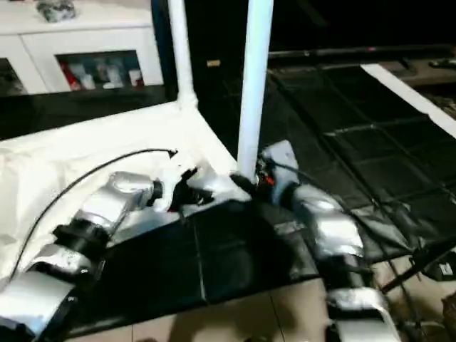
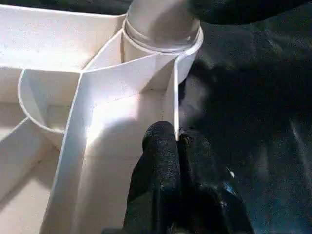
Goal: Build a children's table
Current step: Rotate leg to tighten
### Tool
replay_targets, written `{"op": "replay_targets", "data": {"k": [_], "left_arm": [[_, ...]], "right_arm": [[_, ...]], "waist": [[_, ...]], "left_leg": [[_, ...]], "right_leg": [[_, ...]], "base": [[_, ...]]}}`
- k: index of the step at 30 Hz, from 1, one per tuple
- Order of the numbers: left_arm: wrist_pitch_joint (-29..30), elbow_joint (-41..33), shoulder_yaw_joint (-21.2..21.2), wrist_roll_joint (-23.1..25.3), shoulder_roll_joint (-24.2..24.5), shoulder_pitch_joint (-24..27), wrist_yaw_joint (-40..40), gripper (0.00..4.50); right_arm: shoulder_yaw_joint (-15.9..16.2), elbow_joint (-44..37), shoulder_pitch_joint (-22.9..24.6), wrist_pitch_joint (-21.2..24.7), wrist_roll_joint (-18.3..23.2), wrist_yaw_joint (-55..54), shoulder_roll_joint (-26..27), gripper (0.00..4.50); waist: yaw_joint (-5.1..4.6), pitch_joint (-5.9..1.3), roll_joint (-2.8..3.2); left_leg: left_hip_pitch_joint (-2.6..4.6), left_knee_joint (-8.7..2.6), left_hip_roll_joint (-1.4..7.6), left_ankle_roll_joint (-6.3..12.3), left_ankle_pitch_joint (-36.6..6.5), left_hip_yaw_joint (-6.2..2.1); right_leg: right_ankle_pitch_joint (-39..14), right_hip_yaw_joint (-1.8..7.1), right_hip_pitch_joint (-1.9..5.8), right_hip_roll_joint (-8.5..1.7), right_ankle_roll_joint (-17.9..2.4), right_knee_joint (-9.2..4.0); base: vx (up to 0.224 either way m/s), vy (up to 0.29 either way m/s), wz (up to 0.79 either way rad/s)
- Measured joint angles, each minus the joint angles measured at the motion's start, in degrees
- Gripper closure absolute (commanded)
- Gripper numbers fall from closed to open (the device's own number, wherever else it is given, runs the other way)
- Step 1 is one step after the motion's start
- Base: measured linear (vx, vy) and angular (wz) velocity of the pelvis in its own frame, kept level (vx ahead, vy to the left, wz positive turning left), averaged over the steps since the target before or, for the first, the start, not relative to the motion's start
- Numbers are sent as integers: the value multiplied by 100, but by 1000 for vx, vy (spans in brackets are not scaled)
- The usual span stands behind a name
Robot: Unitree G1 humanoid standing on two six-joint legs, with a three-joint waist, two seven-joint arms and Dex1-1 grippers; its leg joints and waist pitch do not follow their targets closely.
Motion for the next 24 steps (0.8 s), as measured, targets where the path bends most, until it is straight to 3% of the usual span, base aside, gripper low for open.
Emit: {"op": "replay_targets", "data": {"k": [4, 12, 20, 24], "left_arm": [[-258, -102, -122, -27, 321, 87, -598, 450], [-678, -373, -428, -88, 775, 184, -1709, 450], [-1069, -475, -623, -100, 1070, 256, -2349, 450], [-1127, -608, -696, -102, 1069, 348, -2411, 450]], "right_arm": [[135, -137, 84, 18, 170, 846, -348, 46], [496, -507, 198, 153, 482, 2120, -885, 2], [709, -501, 200, -316, 412, 2653, -1143, 2], [734, -481, 199, -288, 481, 2839, -1141, 42]], "waist": [[63, 1, 1], [301, 2, -1], [317, 2, -1], [311, 2, -1]], "left_leg": [[-1, 4, 0, -5, -2, 0], [-4, 11, 1, -22, -13, 8], [-4, 11, 1, -28, -16, 9], [-4, 12, 1, -28, -16, 9]], "right_leg": [[2, 0, 1, 0, -3, 2], [2, 3, 7, -4, -3, 0], [1, 3, 7, -5, -2, 2], [1, 3, 8, -5, -2, 2]], "base": [[0, 0, 0], [0, 0, 0], [0, 0, 0], [0, 0, 0]]}}
